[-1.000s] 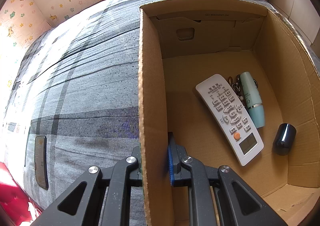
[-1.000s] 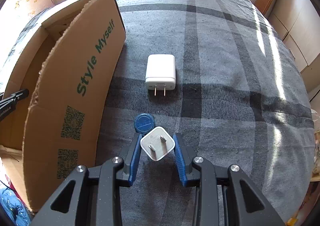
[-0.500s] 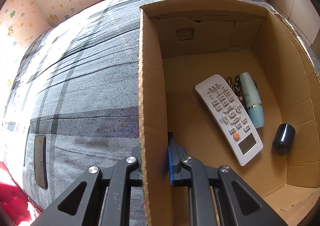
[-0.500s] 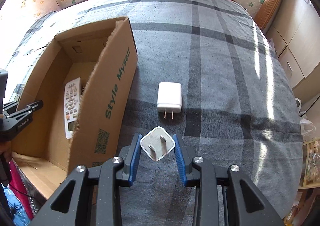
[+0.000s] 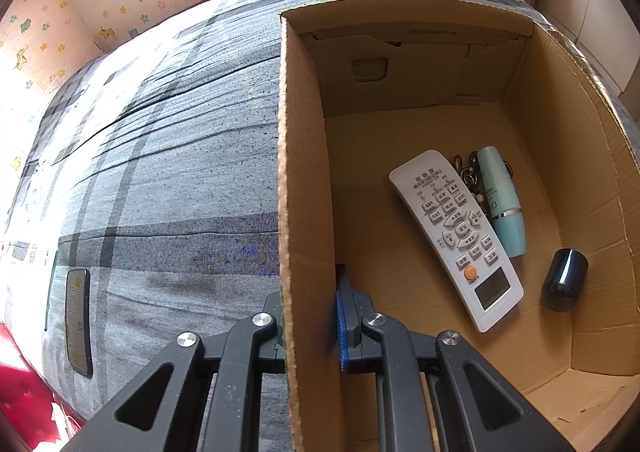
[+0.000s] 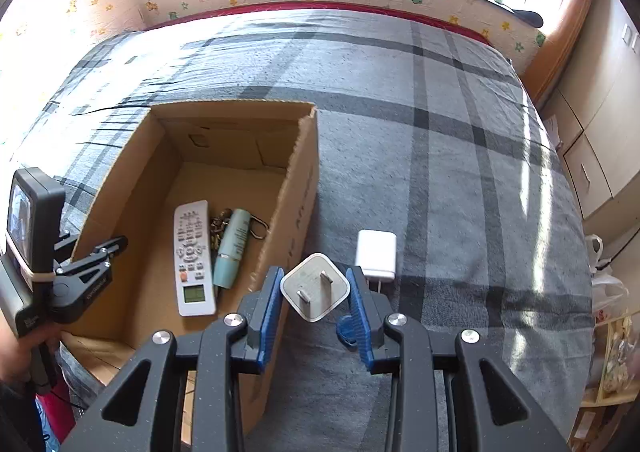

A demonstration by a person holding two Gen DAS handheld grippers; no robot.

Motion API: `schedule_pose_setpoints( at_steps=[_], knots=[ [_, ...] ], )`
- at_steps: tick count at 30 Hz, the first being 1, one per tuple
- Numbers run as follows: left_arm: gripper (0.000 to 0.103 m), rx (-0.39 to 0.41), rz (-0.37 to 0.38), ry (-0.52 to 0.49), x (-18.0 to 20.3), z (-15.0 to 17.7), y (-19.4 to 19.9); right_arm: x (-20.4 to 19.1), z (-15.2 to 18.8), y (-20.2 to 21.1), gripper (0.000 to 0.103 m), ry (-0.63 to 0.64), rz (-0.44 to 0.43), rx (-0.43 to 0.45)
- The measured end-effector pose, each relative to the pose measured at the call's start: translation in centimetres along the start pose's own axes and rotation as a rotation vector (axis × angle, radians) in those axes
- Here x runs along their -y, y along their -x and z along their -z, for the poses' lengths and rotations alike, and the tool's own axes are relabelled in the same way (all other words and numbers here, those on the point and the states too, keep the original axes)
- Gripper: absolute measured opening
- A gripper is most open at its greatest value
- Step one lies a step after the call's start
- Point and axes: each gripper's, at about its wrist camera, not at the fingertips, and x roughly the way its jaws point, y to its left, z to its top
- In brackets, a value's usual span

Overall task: Organize rigid objects
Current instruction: 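Lift the small charger plug and carry it over the box with the right tool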

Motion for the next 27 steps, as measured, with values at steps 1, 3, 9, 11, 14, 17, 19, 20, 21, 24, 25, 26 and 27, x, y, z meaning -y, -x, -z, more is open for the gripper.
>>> schedule_pose_setpoints(
  at_steps=[1, 3, 9, 11, 14, 17, 19, 20, 21, 24, 25, 26, 27],
  knots=[
    [0.014, 0.0, 0.001, 0.001, 0.0, 0.0, 0.0, -0.4, -0.3, 0.1, 0.035, 0.005, -0.004, 0.004],
    [0.014, 0.001, 0.004, 0.002, -0.2, 0.0, 0.0, -1.0, -0.7, 0.2, 0.035, 0.017, -0.012, 0.01],
    [0.014, 0.001, 0.006, 0.004, -0.3, 0.1, 0.0, -3.1, -2.0, 0.2, 0.035, 0.05, -0.04, 0.024],
    [0.014, 0.002, 0.006, 0.004, -0.4, 0.1, 0.0, -3.7, -2.5, 0.0, 0.035, 0.06, -0.049, 0.026],
    [0.014, 0.003, 0.004, 0.004, -0.4, 0.1, 0.0, -4.6, -3.0, -0.5, 0.035, 0.072, -0.062, 0.023],
    [0.014, 0.002, 0.006, 0.006, -0.4, 0.1, 0.0, -5.3, -3.5, -1.3, 0.035, 0.083, -0.071, 0.015],
    [0.014, 0.001, 0.006, 0.005, -0.5, 0.1, 0.0, -5.8, -3.7, -1.9, 0.035, 0.092, -0.073, 0.01],
    [0.014, 0.001, 0.007, 0.005, -0.5, 0.1, -0.1, -6.1, -3.9, -2.2, 0.035, 0.096, -0.074, 0.006],
    [0.014, 0.001, 0.008, 0.006, -0.5, 0.1, -0.1, -6.3, -4.0, -2.6, 0.035, 0.1, -0.075, 0.001],
    [0.014, 0.002, 0.01, 0.007, -0.6, 0.1, -0.1, -7.0, -4.3, -3.9, 0.035, 0.108, -0.076, -0.017],
    [0.014, 0.002, 0.011, 0.007, -0.7, 0.2, -0.1, -7.2, -4.4, -4.3, 0.035, 0.11, -0.078, -0.024],
    [0.014, 0.002, 0.012, 0.007, -0.7, 0.2, -0.2, -7.4, -4.4, -4.7, 0.035, 0.111, -0.078, -0.03],
    [0.014, 0.002, 0.013, 0.007, -0.7, 0.2, -0.2, -7.5, -4.5, -5.2, 0.035, 0.112, -0.077, -0.036]
  ],
)
